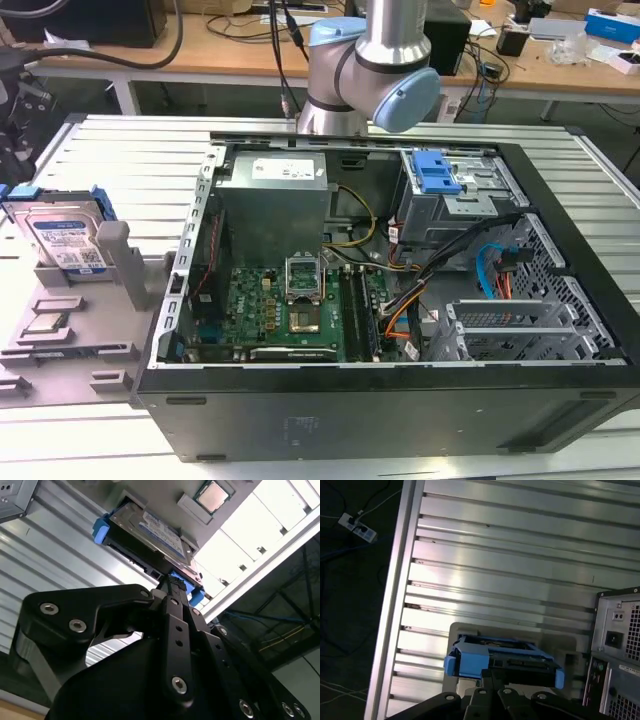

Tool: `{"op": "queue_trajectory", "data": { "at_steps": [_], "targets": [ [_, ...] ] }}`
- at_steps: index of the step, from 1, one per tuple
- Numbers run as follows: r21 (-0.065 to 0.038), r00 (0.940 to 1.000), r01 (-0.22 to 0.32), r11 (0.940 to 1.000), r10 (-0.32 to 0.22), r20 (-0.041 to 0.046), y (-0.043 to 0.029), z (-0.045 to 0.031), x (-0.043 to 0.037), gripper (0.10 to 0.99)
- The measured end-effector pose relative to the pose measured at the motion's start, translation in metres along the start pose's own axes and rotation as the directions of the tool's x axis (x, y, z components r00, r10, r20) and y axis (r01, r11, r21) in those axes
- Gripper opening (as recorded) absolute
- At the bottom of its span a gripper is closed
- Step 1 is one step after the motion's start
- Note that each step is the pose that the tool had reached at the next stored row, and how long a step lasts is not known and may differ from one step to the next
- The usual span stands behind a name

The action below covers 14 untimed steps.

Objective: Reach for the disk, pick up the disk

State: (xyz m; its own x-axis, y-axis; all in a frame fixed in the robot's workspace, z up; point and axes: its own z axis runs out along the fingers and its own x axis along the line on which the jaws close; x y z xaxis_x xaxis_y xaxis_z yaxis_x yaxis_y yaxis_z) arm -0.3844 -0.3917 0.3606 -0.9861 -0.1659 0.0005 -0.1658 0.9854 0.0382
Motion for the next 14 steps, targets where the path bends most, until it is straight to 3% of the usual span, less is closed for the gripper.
{"op": "queue_trajectory", "data": {
  "at_steps": [9, 10, 14],
  "targets": [
    [0.000, 0.9944, 0.105, 0.9944, -0.105, -0.0040, 0.0000, 0.0000, 0.0000, 0.106],
    [0.000, 0.9921, 0.126, 0.9921, -0.126, -0.0048, 0.0000, 0.0000, 0.0000, 0.106],
    [-0.001, 0.9705, 0.241, 0.9705, -0.241, -0.0092, 0.0000, 0.0000, 0.0000, 0.106]
  ]
}}
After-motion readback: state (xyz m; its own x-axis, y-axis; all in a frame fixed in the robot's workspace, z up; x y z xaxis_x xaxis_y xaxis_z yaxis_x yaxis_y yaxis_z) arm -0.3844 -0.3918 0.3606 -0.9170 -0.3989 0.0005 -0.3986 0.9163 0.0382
